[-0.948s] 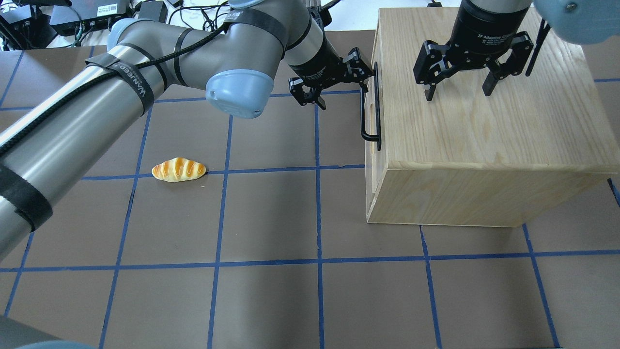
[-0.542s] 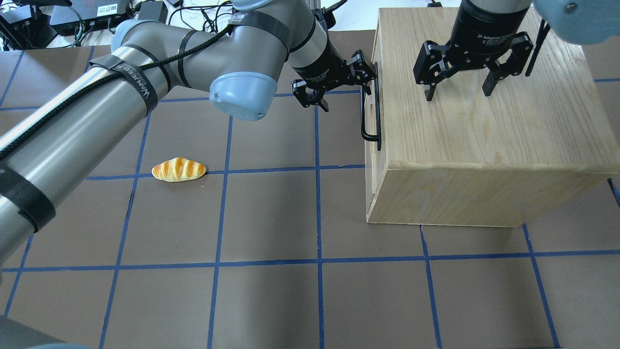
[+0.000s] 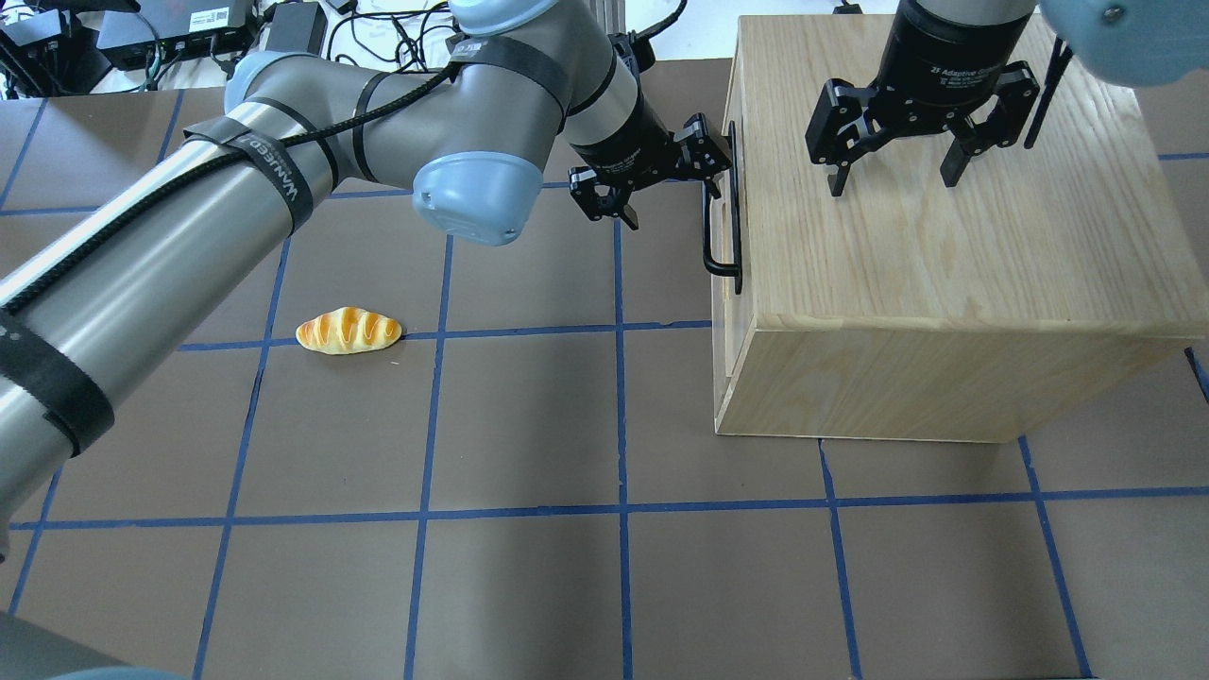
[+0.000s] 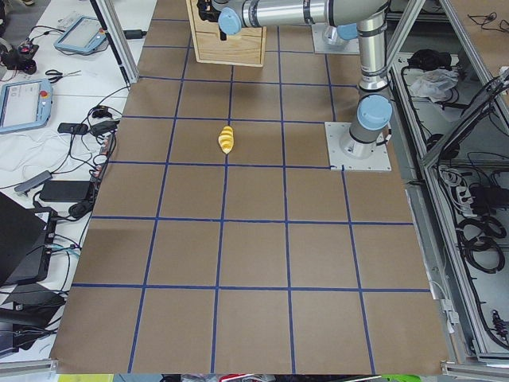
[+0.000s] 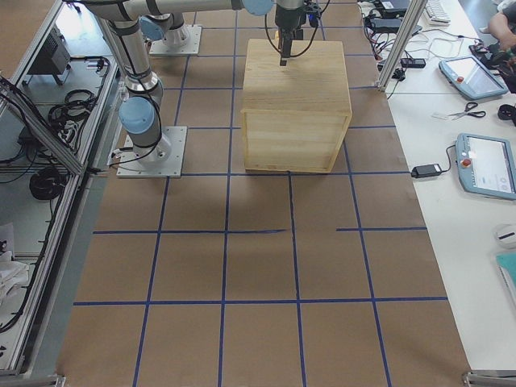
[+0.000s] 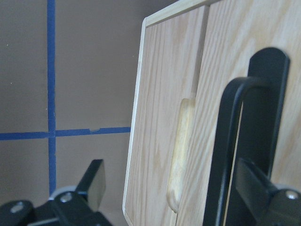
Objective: Open upper drawer
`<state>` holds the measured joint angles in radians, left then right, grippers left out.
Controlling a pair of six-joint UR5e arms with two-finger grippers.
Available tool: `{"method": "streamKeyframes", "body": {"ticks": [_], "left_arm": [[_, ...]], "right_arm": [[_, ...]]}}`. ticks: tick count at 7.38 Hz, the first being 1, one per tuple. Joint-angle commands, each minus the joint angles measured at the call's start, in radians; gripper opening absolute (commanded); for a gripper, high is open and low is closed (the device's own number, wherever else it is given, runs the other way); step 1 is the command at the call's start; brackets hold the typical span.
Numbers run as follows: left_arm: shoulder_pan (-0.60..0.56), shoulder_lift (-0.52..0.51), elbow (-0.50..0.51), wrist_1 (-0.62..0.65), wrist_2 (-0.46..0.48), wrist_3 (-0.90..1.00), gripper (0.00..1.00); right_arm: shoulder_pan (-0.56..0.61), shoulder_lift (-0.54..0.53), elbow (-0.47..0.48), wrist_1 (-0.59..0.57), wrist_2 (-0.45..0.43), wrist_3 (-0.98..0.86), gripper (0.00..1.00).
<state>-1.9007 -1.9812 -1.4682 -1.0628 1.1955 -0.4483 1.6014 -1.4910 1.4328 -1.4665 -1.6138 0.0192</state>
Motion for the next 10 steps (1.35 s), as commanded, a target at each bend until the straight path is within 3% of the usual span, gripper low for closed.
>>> {"method": "streamKeyframes", "body": {"ticks": [1, 5, 10], "left_arm": [[0.0, 0.01, -0.017, 0.004, 0.01, 0.013, 1.0], [0.006, 0.03, -0.023, -0.016, 0.094, 0.118, 1.0], [0.113, 0.05, -0.038, -0.057, 0.096, 0.245, 1.0]], "right_arm": [[0.0, 0.0, 0.0, 0.0, 0.0, -0.001, 1.0], [0.0, 0.0, 0.0, 0.0, 0.0, 0.001, 1.0], [0.0, 0.0, 0.0, 0.0, 0.0, -0.001, 1.0]]}}
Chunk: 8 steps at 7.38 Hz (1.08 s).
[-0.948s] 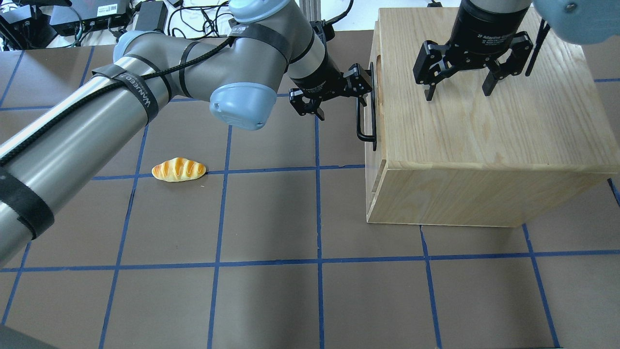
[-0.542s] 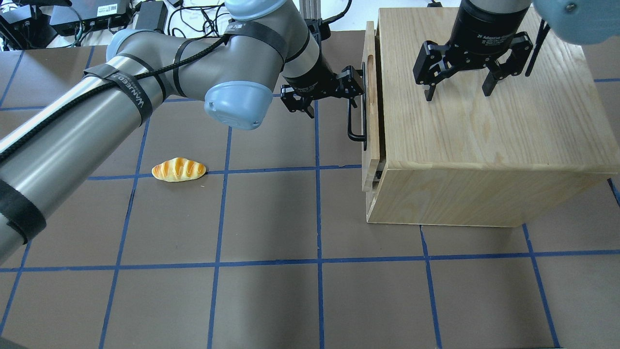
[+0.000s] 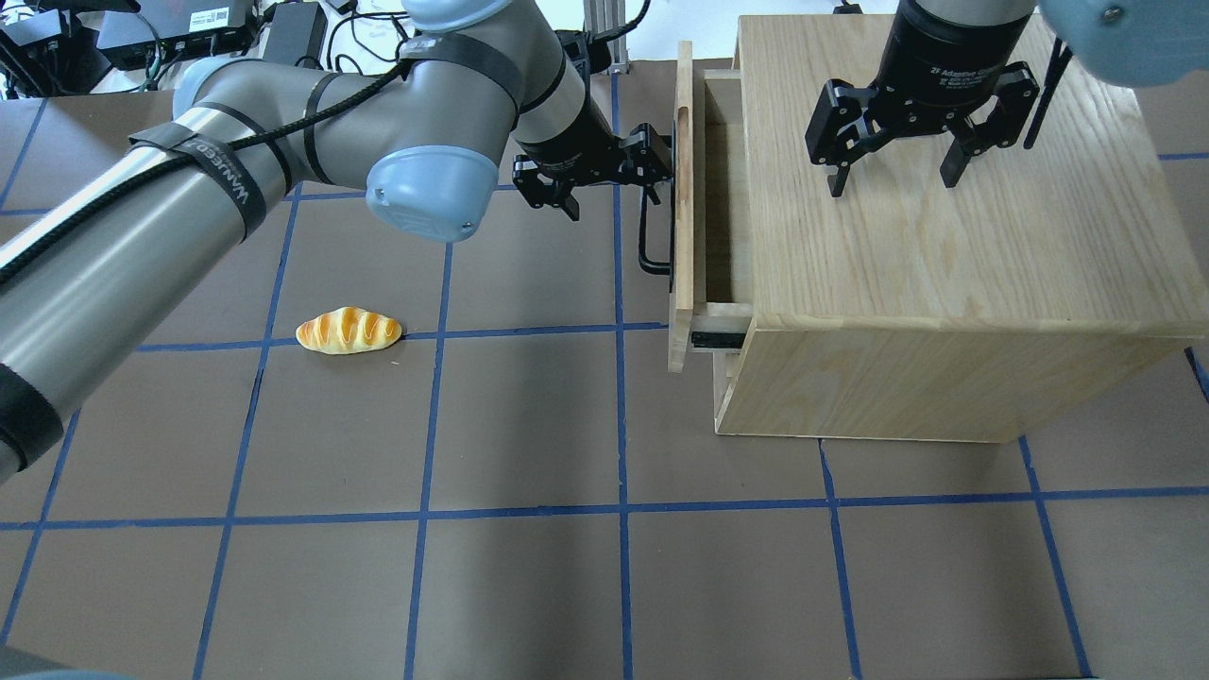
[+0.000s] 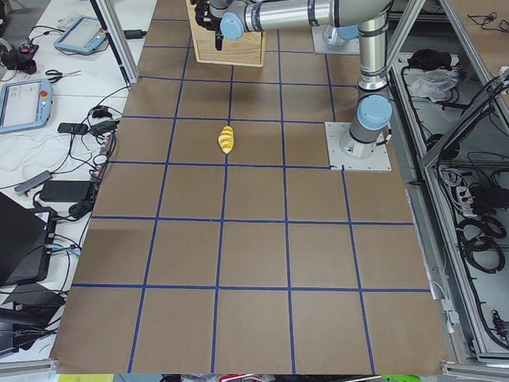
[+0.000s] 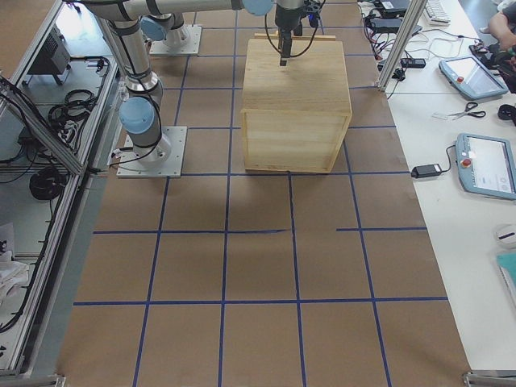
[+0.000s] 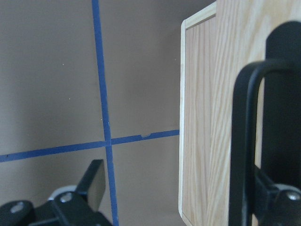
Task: Open upper drawer
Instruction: 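Pull the handle with the left gripper away from the cabinet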
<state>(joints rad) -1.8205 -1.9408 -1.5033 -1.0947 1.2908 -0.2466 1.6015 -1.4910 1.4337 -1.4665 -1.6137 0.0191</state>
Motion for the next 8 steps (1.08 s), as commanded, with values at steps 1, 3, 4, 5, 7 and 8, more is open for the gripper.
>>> {"method": "streamKeyframes", "body": {"ticks": [1, 3, 4, 5, 7, 8], "left_arm": [[0.055, 0.014, -0.003, -0.049, 0.001, 0.071, 1.0], [0.088, 0.023, -0.003, -0.065, 0.001, 0.073, 1.0], [0.121, 0.023, -0.005, -0.092, -0.002, 0.078, 1.0], [0.141, 0.029, -0.003, -0.115, -0.001, 0.078, 1.0], [0.187, 0.039, -0.005, -0.142, -0.001, 0.101, 1.0], [0.199, 0.042, -0.003, -0.151, -0.001, 0.11, 1.0]], "right_arm": [[0.0, 0.0, -0.001, 0.0, 0.0, 0.001, 1.0], [0.0, 0.0, -0.001, 0.0, 0.0, -0.001, 1.0], [-0.001, 0.0, -0.001, 0.0, 0.0, -0.001, 1.0], [0.0, 0.0, -0.001, 0.0, 0.0, -0.001, 1.0], [0.0, 0.0, 0.001, 0.0, 0.0, -0.001, 1.0], [0.0, 0.0, 0.001, 0.0, 0.0, -0.001, 1.0]]}}
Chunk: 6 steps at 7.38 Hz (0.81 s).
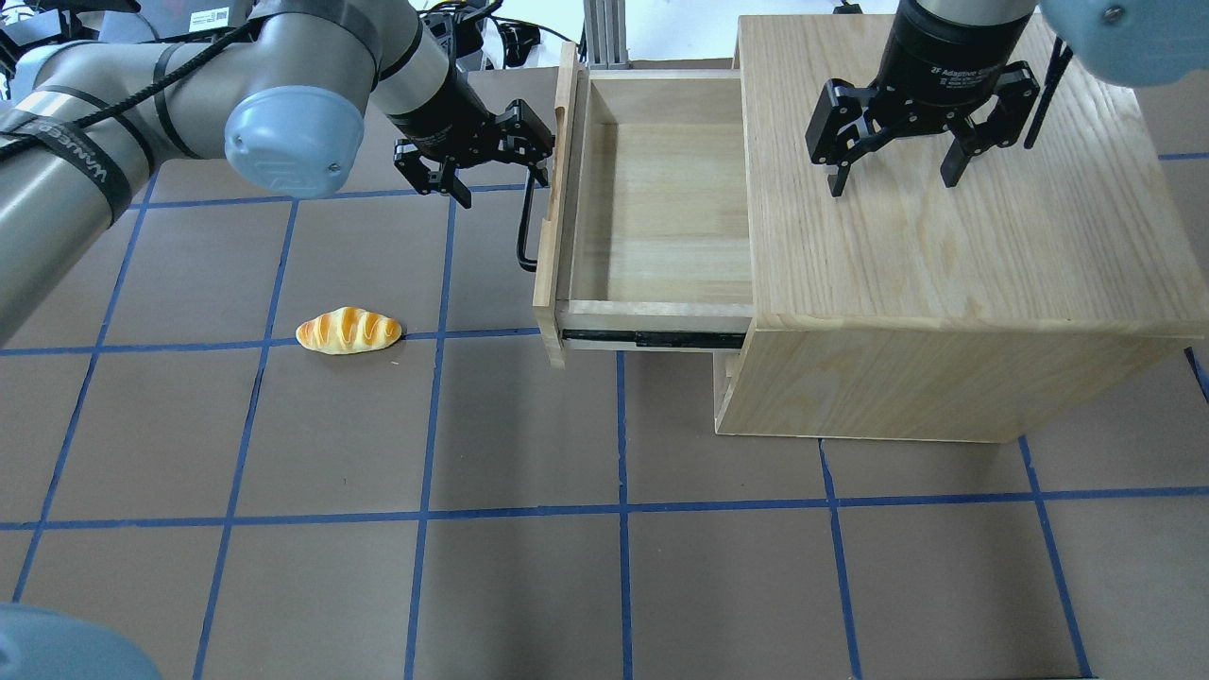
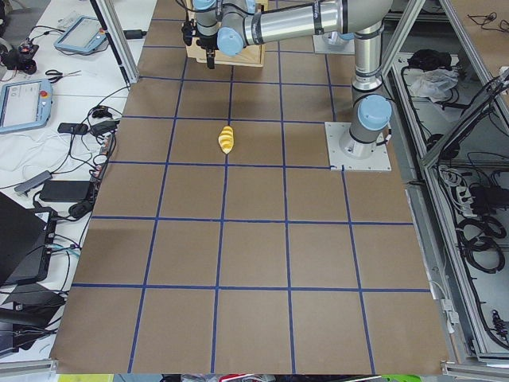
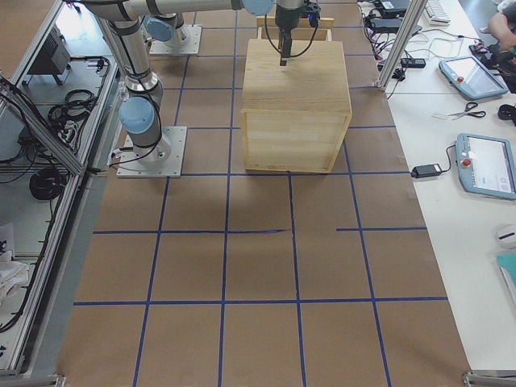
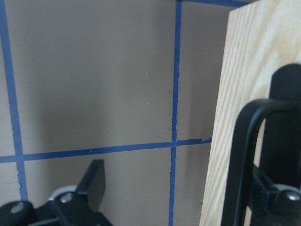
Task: Open upper drawer
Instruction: 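Pull the handle with the left gripper away from the cabinet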
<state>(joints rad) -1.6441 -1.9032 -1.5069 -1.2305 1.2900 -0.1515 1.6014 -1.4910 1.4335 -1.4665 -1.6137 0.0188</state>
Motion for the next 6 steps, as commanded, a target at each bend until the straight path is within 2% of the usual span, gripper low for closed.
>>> {"method": "streamKeyframes", "body": {"ticks": [1, 6], "left_arm": [[0.026, 0.009, 0.001, -0.021, 0.0, 0.017, 1.0], [0.063, 0.01, 0.001, -0.035, 0.002, 0.018, 1.0]], "right_arm": [[0.0, 0.0, 0.001, 0.0, 0.0, 0.001, 1.0], [0.0, 0.0, -0.001, 0.0, 0.0, 0.001, 1.0]]}}
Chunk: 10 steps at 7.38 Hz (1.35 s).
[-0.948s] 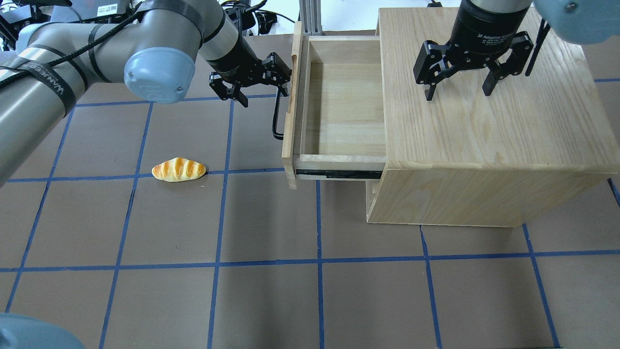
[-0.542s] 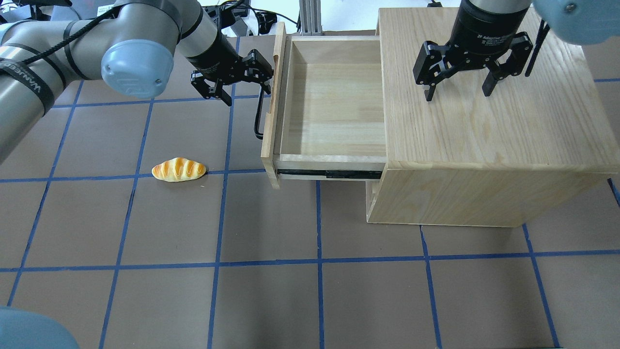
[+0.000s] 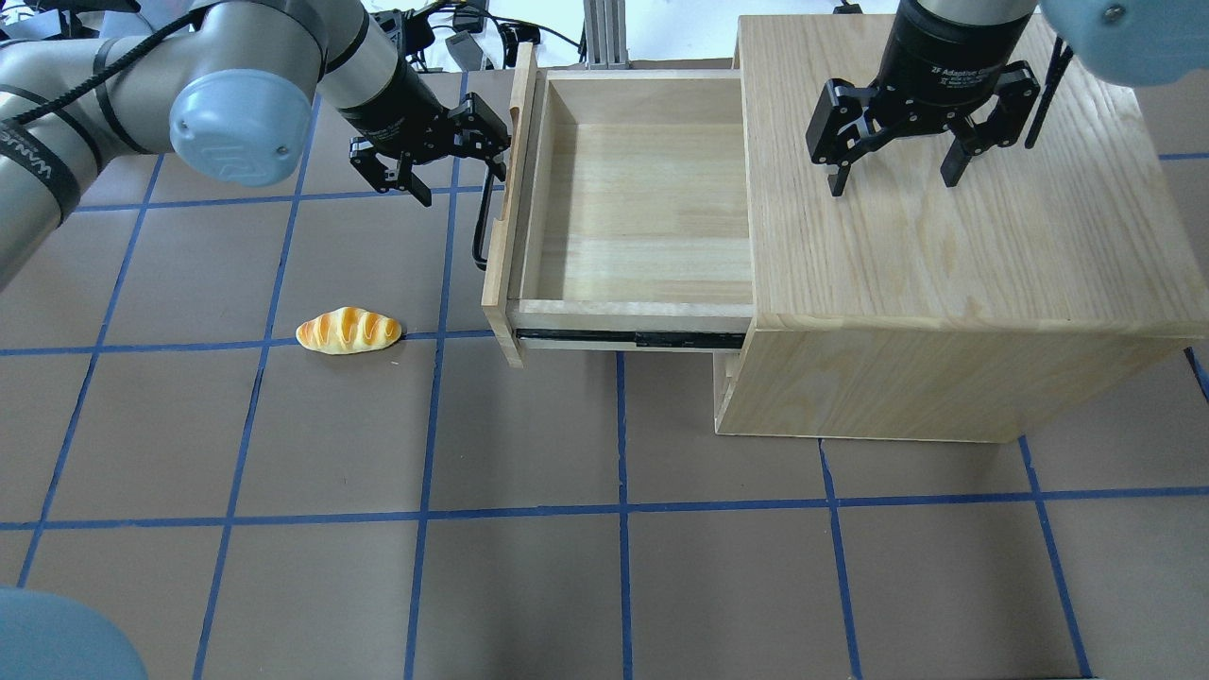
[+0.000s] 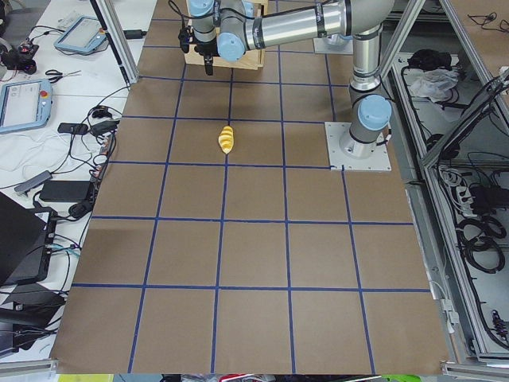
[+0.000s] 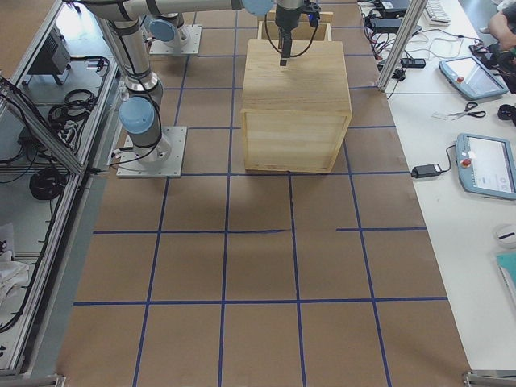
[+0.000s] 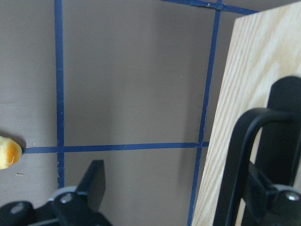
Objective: Open upper drawer
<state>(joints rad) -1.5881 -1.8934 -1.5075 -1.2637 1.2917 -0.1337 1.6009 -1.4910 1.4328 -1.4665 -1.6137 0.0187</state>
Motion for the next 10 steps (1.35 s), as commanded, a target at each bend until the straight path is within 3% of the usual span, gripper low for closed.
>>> {"method": "streamKeyframes", "body": {"ticks": [1, 6, 9, 10], "left_arm": [[0.02, 0.002, 0.001, -0.002, 0.003, 0.002, 1.0], [0.039, 0.02, 0.006, -0.022, 0.02, 0.028, 1.0], [0.042, 0.115, 0.053, -0.172, 0.029, 0.042, 1.0], [0.046, 0.143, 0.056, -0.184, 0.114, 0.077, 1.0]], "right_arm": [[-0.001, 0.0, 0.0, 0.0, 0.0, 0.001, 1.0], [-0.001, 0.0, 0.0, 0.0, 0.0, 0.0, 1.0], [0.001, 0.0, 0.0, 0.0, 0.0, 0.001, 1.0], [0.001, 0.0, 0.0, 0.0, 0.0, 0.001, 1.0]]}}
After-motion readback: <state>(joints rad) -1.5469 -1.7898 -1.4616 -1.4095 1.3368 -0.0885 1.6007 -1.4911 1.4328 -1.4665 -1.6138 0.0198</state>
